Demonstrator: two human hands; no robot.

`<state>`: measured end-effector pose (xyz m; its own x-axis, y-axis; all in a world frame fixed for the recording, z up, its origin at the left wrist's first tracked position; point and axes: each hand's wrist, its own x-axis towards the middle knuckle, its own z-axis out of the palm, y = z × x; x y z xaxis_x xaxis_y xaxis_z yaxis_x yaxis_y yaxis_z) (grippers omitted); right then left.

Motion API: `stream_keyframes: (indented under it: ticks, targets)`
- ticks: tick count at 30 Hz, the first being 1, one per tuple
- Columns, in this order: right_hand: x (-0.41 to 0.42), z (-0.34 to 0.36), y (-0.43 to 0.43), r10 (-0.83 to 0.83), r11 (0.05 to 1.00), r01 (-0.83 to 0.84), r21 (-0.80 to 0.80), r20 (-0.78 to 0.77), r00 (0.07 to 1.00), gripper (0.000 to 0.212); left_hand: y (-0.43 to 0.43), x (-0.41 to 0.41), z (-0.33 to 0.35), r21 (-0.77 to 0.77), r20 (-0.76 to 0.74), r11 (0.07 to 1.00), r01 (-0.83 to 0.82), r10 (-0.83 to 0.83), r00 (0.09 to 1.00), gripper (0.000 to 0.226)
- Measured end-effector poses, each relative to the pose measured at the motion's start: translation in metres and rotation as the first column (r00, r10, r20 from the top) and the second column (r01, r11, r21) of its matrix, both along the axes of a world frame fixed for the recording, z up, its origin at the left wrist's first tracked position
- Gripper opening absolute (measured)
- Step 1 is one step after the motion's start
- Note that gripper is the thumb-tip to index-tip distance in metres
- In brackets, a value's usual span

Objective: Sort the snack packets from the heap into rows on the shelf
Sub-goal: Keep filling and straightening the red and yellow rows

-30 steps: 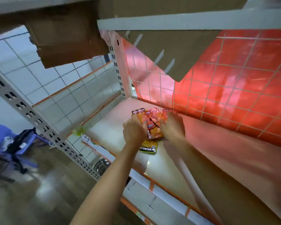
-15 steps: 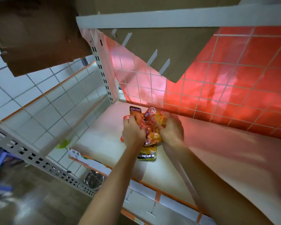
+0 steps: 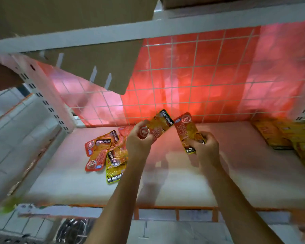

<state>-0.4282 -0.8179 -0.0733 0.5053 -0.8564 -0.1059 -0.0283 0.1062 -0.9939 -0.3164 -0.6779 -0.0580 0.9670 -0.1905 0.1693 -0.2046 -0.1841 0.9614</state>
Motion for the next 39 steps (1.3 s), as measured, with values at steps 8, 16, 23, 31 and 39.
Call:
stream_keyframes:
  ticks: [8, 16, 23, 31, 39]
  targets:
    - [-0.113, 0.006, -0.065, -0.123, 0.987, 0.104, 0.119, 0.171, 0.977, 0.036, -0.089, -0.069, 0.005, -0.301, -0.334, 0.938, 0.171, -0.271, 0.903, 0.029]
    - [-0.238, 0.007, -0.13, -0.111, 0.987, 0.094, 0.129, 0.131, 0.985, 0.029, -0.188, -0.202, 0.004, -0.323, -0.477, 0.873, 0.367, -0.484, 0.734, 0.017]
    - [-0.364, 0.005, -0.198, -0.123, 0.987, 0.111, 0.119, 0.097, 0.988, 0.042, -0.267, -0.335, 0.012, -0.392, -0.451, 0.728, 0.562, -0.685, 0.573, 0.023]
    - [-0.485, 0.009, -0.254, -0.128, 0.988, 0.117, 0.097, 0.125, 0.984, 0.05, -0.352, -0.449, 0.007, -0.328, -0.475, 0.711, 0.622, -0.693, 0.542, 0.013]
    - [-0.538, -0.004, -0.322, -0.29, 0.957, 0.287, 0.047, 0.158, 0.944, 0.029, -0.44, -0.494, -0.006, -0.173, -0.315, 0.705, 0.688, -0.701, 0.639, 0.015]
